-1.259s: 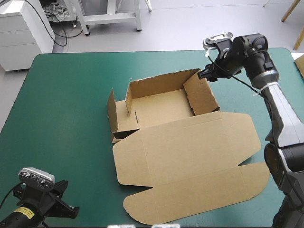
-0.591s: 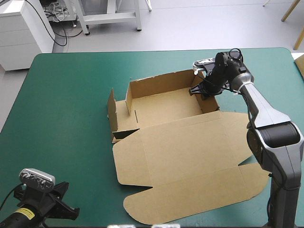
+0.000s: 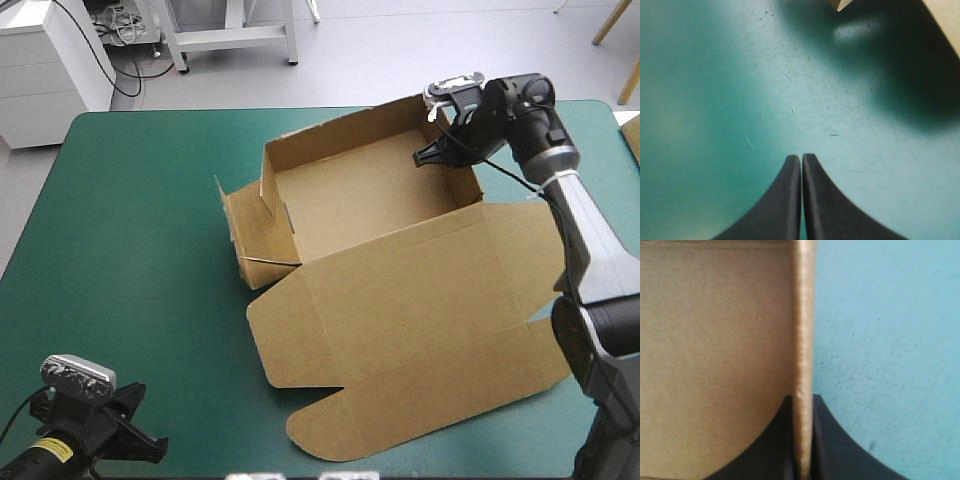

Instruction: Fold the box

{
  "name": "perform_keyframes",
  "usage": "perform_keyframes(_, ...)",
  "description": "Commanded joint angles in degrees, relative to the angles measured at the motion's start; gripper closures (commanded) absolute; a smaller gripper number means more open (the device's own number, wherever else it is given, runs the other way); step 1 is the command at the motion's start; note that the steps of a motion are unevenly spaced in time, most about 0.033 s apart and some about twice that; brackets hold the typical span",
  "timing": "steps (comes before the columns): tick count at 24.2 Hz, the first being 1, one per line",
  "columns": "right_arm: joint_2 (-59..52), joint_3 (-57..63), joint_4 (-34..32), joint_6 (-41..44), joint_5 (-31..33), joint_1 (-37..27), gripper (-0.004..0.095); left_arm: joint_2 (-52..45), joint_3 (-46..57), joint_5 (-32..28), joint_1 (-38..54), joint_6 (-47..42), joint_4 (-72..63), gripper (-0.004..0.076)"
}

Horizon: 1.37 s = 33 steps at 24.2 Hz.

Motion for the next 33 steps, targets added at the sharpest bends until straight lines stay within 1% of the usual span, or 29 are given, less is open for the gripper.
perform_keyframes(1, -9.4, -2.1, -1.3, -0.2, -1.4, -0.1, 0.0930, 0.6, -1.7, -2.8, 0.0, -0.4, -1.5, 0.0731)
perform_keyframes(7, -20.7, -2.1, -1.7, -0.2, -1.4, -0.1, 0.0929, 0.6, -1.7, -2.9, 0.0, -0.4, -1.5, 0.0731)
perform_keyframes(12, -23.4, -2.0, -1.7, -0.2, -1.4, -0.1, 0.0929, 0.6, -1.7, -3.0, 0.0, -0.4, -1.5, 0.0731)
perform_keyframes(14, -23.4, -1.9, -1.7, -0.2, -1.4, -0.1, 0.0929, 0.6, -1.8, -4.0, 0.0, -0.5, -1.6, 0.0731)
perform_keyframes(16, -23.4, -1.9, -1.7, -0.2, -1.4, -0.1, 0.0930, 0.6, -2.0, -6.3, 0.0, -1.1, -1.9, 0.0731)
perform_keyframes(22, -23.4, -1.9, -1.7, -0.2, -1.4, -0.1, 0.0929, 0.7, -2.2, -16.2, 0.0, -0.4, -4.7, 0.0720)
perform_keyframes(23, -23.4, -1.9, -1.7, -0.2, -1.4, -0.1, 0.0930, 0.7, -2.2, -18.8, 0.0, -0.4, -5.3, 0.0680)
perform_keyframes(25, -23.4, -1.9, -1.7, -0.2, -1.4, -0.1, 0.0930, 0.7, -2.2, -21.2, 0.0, -0.4, -6.5, 0.0622)
perform_keyframes(27, -23.4, -1.9, -1.7, -0.2, -1.4, -0.1, 0.0930, 0.7, -2.2, -22.3, 0.0, 0.2, -7.0, 0.0515)
perform_keyframes(30, -23.4, -1.9, -1.7, -0.2, -1.4, -0.1, 0.0929, 0.7, -2.2, -22.0, 0.0, 0.9, -7.0, 0.0336)
perform_keyframes(31, -23.4, -1.9, -1.7, -0.2, -1.4, -0.1, 0.0929, 0.7, -2.2, -22.0, 0.0, 0.9, -7.0, 0.0295)
perform_keyframes(33, -23.4, -1.9, -1.7, -0.2, -1.4, -0.1, 0.0929, 0.7, -2.2, -21.8, 0.0, 0.9, -7.9, 0.0263)
